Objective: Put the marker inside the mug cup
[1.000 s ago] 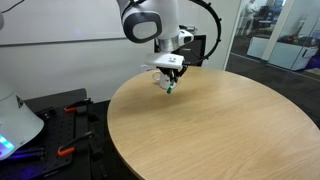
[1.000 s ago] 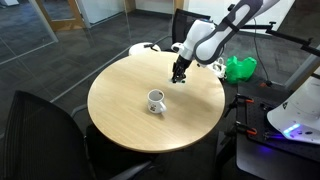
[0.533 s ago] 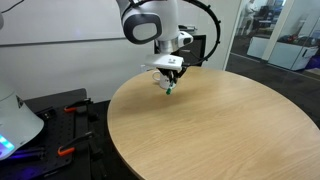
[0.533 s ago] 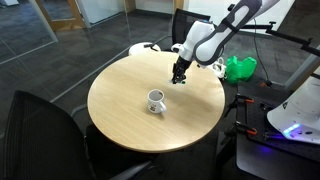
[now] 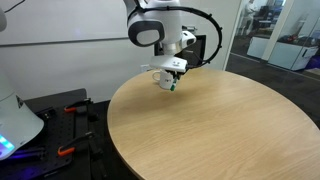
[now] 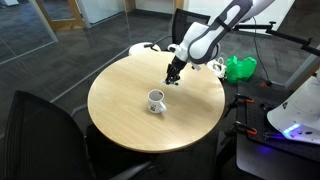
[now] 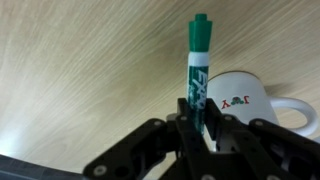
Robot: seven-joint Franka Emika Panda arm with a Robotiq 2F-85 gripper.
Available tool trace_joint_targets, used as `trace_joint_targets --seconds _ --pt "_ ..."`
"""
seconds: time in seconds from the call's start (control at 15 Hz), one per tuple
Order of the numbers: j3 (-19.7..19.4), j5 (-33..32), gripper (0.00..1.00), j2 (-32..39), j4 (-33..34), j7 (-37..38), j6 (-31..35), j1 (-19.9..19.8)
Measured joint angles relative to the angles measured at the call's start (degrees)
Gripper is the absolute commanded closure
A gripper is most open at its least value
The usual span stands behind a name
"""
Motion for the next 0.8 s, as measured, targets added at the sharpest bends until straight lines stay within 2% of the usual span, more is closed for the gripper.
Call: trace_joint_targets --seconds 0.33,0.6,0.8 --pt "8.7 -0.8 0.95 3.4 0.5 -3.2 5.8 -8.3" --pt "15.0 -11.5 0.95 7.1 0.4 -1.3 10.4 -15.5" --pt "17.7 -20.9 0.95 10.2 0.4 2.3 12.6 -19.6"
